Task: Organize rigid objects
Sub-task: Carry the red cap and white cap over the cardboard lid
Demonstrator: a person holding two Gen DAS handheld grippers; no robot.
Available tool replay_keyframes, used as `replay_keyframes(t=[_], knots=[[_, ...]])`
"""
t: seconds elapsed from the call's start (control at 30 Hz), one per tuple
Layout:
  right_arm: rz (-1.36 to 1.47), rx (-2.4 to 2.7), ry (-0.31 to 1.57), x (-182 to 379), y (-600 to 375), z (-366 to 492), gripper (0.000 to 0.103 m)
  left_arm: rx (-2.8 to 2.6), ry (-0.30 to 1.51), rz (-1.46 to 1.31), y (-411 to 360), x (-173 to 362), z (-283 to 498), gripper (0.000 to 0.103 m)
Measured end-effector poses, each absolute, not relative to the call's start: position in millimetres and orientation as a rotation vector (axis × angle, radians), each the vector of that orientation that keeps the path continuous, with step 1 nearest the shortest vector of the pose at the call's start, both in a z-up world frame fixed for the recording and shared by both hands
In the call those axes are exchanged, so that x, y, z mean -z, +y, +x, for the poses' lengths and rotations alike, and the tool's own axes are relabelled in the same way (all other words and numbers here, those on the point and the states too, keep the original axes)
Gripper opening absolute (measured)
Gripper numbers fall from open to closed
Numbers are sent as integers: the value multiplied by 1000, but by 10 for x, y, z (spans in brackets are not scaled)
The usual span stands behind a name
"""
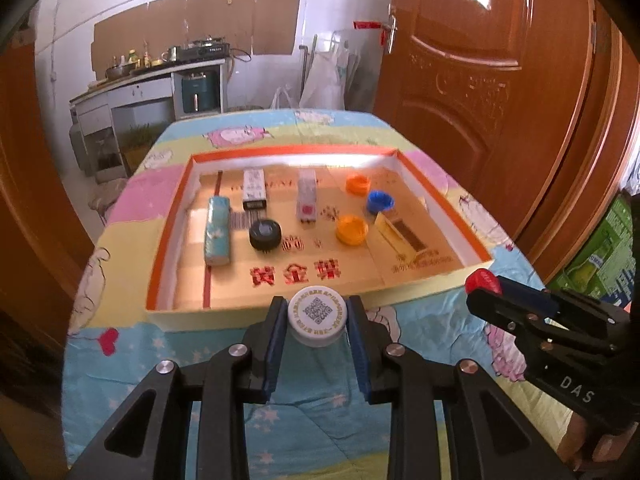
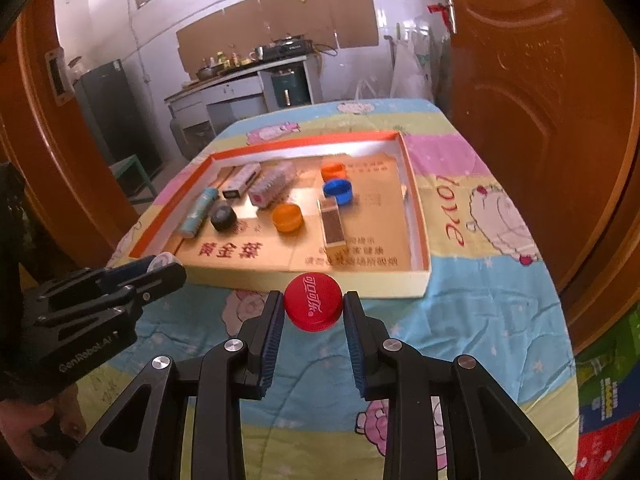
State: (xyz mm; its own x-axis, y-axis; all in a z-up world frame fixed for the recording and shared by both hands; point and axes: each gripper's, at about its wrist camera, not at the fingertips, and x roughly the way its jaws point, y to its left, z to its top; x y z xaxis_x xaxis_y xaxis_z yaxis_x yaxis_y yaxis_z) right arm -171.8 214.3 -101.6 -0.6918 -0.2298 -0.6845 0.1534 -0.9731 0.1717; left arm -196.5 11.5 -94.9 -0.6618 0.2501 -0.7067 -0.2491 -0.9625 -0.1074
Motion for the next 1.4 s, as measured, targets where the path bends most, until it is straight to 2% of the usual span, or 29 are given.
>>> replay_keyframes(t=[0.77, 1.17, 1.4], knots=[[1009, 2750, -35, 486, 2093, -2205, 31, -2662, -39, -1021, 47, 514, -2396, 31], [1052, 2745, 5, 534, 2242, -2739, 31, -2635, -46, -1082, 59, 570, -2910, 31], [1106, 2725, 125, 657, 2294, -3160, 31, -2615, -7, -1151, 131, 660, -3392, 31]])
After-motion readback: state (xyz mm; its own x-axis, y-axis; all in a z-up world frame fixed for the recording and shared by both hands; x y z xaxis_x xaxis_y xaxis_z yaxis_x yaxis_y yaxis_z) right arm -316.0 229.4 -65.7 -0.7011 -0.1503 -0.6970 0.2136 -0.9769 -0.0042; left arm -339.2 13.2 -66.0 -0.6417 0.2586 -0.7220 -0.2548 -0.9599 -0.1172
